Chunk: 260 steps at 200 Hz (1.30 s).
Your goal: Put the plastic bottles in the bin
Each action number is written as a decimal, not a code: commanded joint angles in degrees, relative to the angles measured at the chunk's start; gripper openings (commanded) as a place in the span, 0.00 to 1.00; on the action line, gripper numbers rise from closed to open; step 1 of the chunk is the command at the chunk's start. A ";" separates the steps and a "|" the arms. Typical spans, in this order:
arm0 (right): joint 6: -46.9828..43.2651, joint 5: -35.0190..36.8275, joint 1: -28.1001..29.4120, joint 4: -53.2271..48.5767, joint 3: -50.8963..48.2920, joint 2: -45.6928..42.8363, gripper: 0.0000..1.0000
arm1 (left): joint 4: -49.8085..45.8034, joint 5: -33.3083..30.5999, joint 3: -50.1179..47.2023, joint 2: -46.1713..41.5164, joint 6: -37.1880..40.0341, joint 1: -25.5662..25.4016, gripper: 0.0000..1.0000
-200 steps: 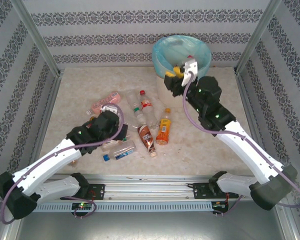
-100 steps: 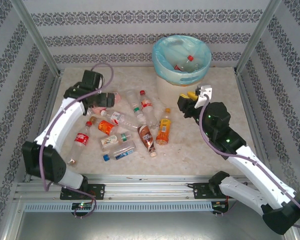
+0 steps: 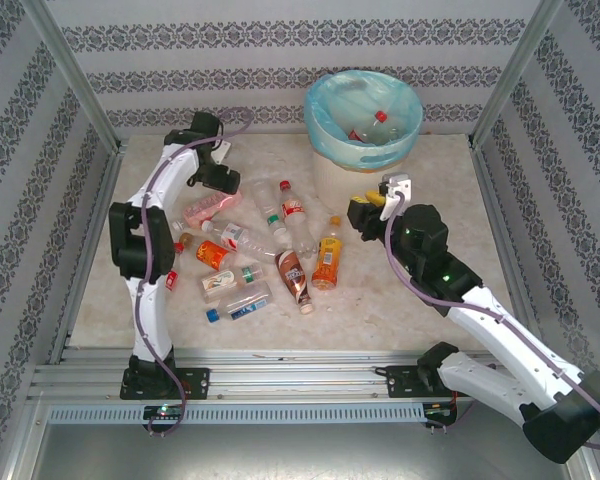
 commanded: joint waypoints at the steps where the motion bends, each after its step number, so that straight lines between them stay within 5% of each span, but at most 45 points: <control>1: -0.48 -1.53 -0.39 2.83 -0.22 0.24 0.41 | -5.07 2.26 4.85 3.07 2.00 0.42 0.91; 162: 2.14 -3.76 -4.52 3.47 -1.56 1.65 0.42 | 0.06 1.70 2.16 10.77 5.12 0.17 0.82; 228: 2.63 -4.94 -4.76 3.47 0.67 4.43 0.42 | -0.23 2.51 2.51 12.79 7.04 0.22 0.90; 260: 2.92 -5.63 -4.78 3.51 1.98 6.31 0.42 | 0.20 2.55 3.20 12.97 7.30 0.15 0.83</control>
